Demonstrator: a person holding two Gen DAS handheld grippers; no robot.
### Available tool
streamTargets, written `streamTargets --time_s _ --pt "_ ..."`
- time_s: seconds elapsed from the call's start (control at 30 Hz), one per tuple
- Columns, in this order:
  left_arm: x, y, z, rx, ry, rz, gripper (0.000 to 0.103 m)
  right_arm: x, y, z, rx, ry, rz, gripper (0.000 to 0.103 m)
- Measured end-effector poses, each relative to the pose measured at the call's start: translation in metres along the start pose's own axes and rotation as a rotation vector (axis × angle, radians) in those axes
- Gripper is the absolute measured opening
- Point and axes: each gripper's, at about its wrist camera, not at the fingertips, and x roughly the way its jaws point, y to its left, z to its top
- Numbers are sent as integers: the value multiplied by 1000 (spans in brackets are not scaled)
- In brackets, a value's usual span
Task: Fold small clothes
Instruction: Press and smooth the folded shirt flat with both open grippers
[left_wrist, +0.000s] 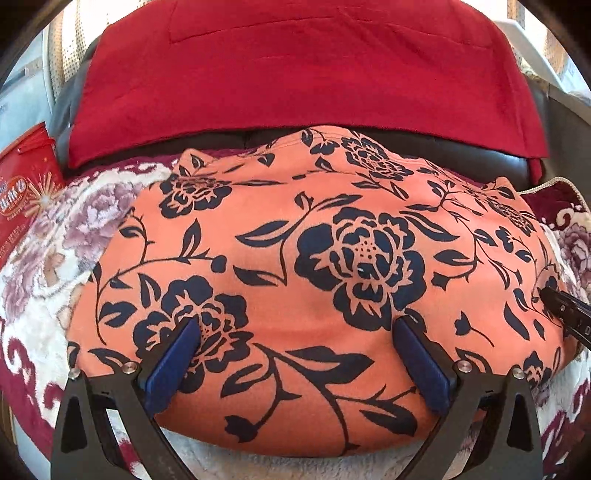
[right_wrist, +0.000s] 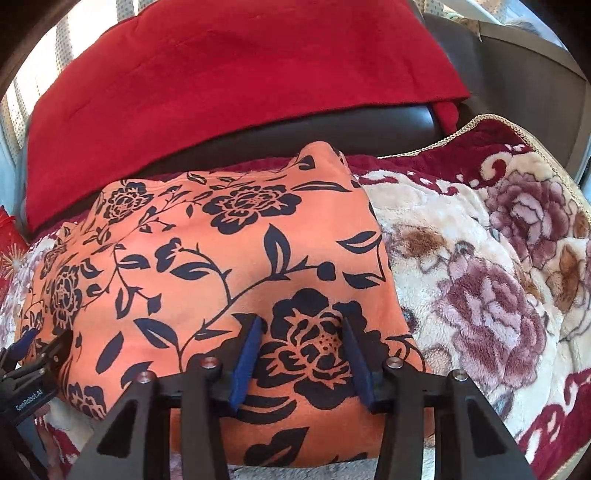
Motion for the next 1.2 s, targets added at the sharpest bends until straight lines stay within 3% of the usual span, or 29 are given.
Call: streamTargets --time_s 0.13,0.27,0.4,0.47,0.5,0.53,0.6,0.73,0.83,0.93,1.03,1.13,1.17,1.2 --pt "-10 6 -2 8 21 -44 103 1 0 -1 -7 -3 -3 49" --pt "-17 21 7 -2 93 -109 103 1 0 -1 -5 -3 -4 49" --pt "-33 35 10 -29 -31 67 103 -2 1 1 4 1 -7 49" --pt "-30 38 12 -23 -31 95 103 -12 0 4 16 -30 -1 49" --pt "-22 38 11 -26 6 113 103 -18 0 6 23 -63 9 49" --pt "-13 39 10 -37 44 97 103 -24 1 7 26 -95 21 49" --pt "-9 44 8 -86 41 68 103 -29 5 9 18 -131 42 49" --pt "-7 48 8 -117 54 51 103 3 16 2 -10 22 70 49" --pt "-14 43 11 -91 27 72 103 -4 25 2 -62 -11 47 49" --pt "-25 34 15 -55 -22 75 103 -15 20 0 -11 -44 114 49" --pt "-33 22 15 -1 -68 61 103 -25 26 -2 -39 -88 141 49" --pt "-10 12 11 46 40 78 103 -12 36 -5 -72 -17 144 49" --pt "-8 12 10 38 39 77 103 -1 39 -6 -79 29 129 49" --pt "-10 12 11 29 28 74 103 0 40 -7 -84 21 121 49"
